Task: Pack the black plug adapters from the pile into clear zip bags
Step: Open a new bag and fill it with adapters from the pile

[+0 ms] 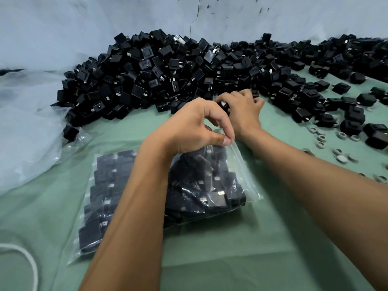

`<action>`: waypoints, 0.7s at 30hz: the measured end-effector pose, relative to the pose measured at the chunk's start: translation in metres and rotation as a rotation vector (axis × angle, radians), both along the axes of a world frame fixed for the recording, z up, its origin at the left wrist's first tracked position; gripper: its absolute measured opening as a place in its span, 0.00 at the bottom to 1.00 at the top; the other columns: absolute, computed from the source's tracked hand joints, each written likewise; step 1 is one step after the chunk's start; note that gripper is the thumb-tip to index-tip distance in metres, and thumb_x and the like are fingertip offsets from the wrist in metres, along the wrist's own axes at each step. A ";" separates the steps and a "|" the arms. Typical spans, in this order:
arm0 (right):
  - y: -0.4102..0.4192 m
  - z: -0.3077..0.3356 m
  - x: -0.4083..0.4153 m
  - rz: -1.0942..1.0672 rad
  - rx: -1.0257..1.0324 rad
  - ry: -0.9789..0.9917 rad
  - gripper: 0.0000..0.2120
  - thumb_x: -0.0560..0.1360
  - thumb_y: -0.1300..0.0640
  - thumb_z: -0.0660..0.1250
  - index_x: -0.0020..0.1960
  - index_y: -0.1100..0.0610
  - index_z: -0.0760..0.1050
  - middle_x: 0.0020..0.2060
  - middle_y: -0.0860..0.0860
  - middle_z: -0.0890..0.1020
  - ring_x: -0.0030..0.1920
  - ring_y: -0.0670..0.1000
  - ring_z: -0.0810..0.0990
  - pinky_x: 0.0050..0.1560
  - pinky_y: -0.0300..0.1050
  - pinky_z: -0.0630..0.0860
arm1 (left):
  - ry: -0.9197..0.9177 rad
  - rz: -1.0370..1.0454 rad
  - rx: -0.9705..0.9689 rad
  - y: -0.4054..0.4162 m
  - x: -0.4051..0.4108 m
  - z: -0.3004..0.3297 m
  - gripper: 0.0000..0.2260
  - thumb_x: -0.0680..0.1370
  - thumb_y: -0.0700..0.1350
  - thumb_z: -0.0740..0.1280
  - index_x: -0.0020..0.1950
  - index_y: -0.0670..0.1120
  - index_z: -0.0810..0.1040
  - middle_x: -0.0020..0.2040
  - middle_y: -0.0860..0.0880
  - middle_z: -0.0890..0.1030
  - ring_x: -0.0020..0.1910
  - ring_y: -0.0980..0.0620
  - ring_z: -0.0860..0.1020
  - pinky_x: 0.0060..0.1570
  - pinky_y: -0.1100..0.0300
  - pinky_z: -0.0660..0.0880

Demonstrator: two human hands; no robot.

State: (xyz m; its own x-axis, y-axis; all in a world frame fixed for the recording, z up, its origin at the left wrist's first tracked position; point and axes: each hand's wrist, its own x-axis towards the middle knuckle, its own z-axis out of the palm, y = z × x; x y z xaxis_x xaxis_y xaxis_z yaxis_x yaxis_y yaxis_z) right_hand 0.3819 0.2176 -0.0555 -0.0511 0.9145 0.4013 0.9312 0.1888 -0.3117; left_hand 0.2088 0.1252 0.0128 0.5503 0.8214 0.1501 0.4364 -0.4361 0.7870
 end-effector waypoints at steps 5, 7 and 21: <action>-0.053 -0.004 0.007 0.072 0.122 0.423 0.21 0.73 0.48 0.76 0.64 0.47 0.79 0.50 0.44 0.83 0.59 0.49 0.76 0.60 0.50 0.69 | 0.022 -0.003 0.007 0.001 0.001 0.000 0.04 0.72 0.38 0.80 0.45 0.45 0.88 0.52 0.45 0.85 0.57 0.47 0.81 0.57 0.42 0.79; -0.075 -0.006 0.011 0.116 0.085 0.652 0.22 0.72 0.51 0.78 0.64 0.50 0.77 0.51 0.46 0.84 0.55 0.46 0.80 0.58 0.47 0.76 | 0.031 0.005 0.020 0.001 0.000 0.001 0.05 0.71 0.39 0.80 0.45 0.46 0.88 0.51 0.47 0.85 0.56 0.47 0.81 0.58 0.42 0.78; -0.119 -0.009 0.027 0.599 -0.128 0.663 0.13 0.67 0.47 0.80 0.50 0.49 0.86 0.50 0.47 0.84 0.57 0.58 0.75 0.54 0.63 0.74 | 0.064 0.033 0.037 0.002 0.001 0.000 0.06 0.70 0.42 0.81 0.45 0.48 0.88 0.53 0.49 0.81 0.57 0.49 0.79 0.57 0.44 0.79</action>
State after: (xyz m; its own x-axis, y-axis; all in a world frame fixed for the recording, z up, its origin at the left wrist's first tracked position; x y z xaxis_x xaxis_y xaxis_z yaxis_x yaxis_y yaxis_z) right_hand 0.4092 0.0988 -0.0640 -0.3279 0.8486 0.4152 0.3098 0.5118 -0.8013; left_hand 0.2098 0.1268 0.0129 0.5323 0.8340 0.1455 0.5003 -0.4485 0.7407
